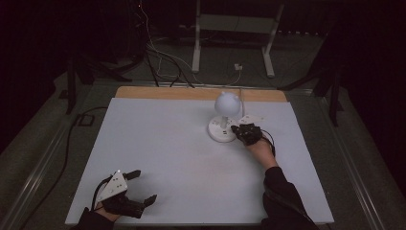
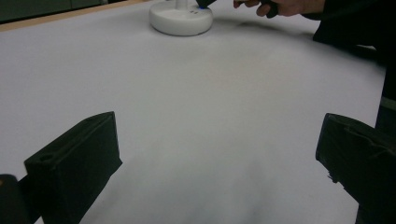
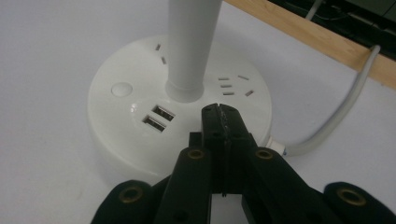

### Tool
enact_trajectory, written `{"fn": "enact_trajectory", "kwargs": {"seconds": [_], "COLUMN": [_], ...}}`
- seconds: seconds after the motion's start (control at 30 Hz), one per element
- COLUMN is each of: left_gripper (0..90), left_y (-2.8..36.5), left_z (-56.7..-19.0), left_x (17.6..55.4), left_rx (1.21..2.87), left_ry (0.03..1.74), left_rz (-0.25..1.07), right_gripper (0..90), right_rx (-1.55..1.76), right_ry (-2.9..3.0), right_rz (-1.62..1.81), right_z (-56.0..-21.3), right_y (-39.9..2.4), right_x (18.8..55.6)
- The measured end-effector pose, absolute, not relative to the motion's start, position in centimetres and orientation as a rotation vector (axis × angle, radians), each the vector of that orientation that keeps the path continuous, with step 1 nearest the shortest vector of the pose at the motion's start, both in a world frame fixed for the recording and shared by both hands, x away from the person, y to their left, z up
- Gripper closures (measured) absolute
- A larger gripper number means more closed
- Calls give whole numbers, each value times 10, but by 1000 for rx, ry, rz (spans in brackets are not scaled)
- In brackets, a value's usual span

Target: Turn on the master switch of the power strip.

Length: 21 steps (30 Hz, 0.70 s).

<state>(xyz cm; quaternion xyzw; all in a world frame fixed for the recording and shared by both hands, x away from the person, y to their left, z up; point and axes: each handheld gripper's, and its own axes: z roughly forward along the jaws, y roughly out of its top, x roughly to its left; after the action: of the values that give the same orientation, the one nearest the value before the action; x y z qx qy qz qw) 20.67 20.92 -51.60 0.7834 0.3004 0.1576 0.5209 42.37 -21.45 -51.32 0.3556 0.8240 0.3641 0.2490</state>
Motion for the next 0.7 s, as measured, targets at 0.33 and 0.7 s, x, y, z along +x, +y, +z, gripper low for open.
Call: {"fn": "enact_trajectory", "kwargs": {"seconds": [0.33, 0.7], "left_gripper": [2, 2], "left_y": [210, 211], "left_z": [-516, -515], "left_x": [207, 207], "left_rx": [1872, 1870], "left_ry": [720, 722], "left_rz": [381, 382], "right_gripper": [900, 900], "right_rx": [962, 988], "right_ry": [2250, 2236], "right_rz": [994, 1082], "right_z": [-508, -492], "right_y": [-213, -220], "right_x": [427, 425]}}
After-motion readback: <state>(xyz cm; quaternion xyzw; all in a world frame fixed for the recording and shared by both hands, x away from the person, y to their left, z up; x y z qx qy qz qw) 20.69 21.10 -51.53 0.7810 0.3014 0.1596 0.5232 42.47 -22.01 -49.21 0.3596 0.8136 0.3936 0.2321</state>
